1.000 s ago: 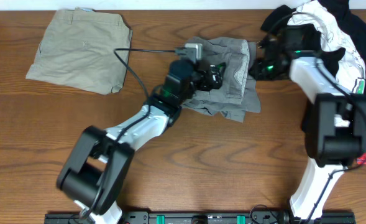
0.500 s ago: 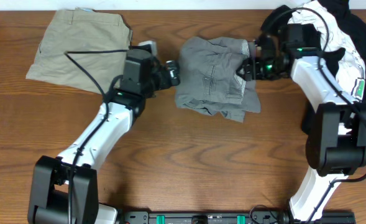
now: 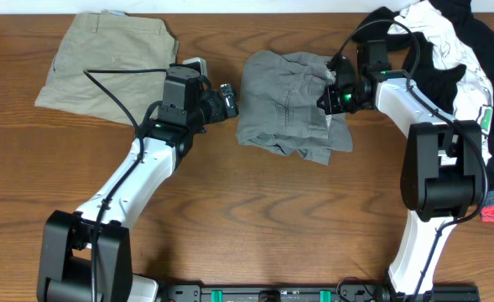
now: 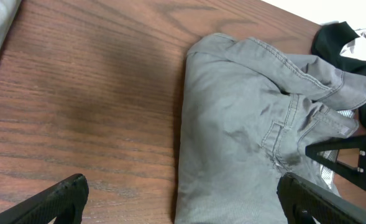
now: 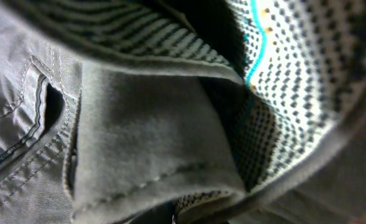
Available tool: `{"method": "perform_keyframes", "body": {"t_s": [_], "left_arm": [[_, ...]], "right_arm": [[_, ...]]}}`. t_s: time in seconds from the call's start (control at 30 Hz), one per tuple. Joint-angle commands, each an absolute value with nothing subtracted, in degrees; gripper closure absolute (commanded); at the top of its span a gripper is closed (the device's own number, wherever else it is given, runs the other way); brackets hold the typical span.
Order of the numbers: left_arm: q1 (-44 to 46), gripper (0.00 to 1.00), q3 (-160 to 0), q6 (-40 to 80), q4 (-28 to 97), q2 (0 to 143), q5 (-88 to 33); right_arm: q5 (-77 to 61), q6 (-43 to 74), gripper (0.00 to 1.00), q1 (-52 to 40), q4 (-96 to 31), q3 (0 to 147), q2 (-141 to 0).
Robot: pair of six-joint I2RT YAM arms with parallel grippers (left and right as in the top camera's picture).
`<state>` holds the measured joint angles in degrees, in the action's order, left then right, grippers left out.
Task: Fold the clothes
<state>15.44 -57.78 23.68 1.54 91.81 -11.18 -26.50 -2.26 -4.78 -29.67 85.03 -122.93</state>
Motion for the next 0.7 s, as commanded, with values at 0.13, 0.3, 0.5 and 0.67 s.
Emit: {"method": "perform_keyframes", "body": {"t_s": [0.13, 0.3, 0.5, 0.67], "left_arm": [[15.3, 0.02, -58.4, 21.0, 1.8, 91.3, -10.8], [15.3, 0.02, -58.4, 19.9, 2.5, 91.3, -10.8], [15.6, 0.02, -58.4, 19.6, 2.4, 91.3, -11.6], [17.7, 0.02, -58.4, 17.1, -0.7, 91.3, -16.9]], "right_arm": [[-18.7, -2.2, 0.99, -2.6, -30.2, 87.1, -119.6], [-14.4, -1.3, 0.99, -0.7, -32.0, 87.0, -120.7], [-15.4, -0.9, 0.06, 0.4, -32.8, 87.6, -120.4], [-23.6, -0.9, 0.02, 2.4, -36.6, 91.8, -116.6]]}}
